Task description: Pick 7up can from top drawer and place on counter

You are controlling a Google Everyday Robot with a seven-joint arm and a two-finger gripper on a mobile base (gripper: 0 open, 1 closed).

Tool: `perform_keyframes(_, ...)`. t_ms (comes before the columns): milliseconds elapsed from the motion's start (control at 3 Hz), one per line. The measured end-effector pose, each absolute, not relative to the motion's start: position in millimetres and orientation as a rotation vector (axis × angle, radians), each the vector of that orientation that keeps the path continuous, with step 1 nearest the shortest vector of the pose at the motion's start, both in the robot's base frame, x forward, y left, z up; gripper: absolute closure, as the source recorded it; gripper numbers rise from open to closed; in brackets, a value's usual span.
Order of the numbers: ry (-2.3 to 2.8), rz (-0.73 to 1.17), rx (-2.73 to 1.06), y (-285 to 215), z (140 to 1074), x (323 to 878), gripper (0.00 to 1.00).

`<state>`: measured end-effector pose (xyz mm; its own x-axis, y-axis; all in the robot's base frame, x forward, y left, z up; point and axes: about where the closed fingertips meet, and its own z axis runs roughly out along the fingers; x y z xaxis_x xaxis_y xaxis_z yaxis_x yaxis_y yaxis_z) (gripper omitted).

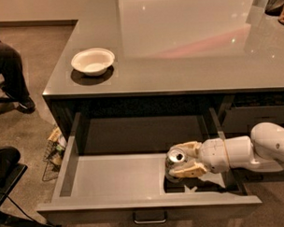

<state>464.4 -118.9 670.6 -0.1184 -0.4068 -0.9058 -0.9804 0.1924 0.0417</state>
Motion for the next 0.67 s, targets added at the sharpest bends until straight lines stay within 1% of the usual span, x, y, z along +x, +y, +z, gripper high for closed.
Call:
perform_keyframes(333, 1.667, 0.916, -1.329, -109.6, 677.8, 461.2, 0.80)
perform_keyframes(667, 1.669, 0.938, -1.308, -103.9, 711.1, 464.8, 1.00)
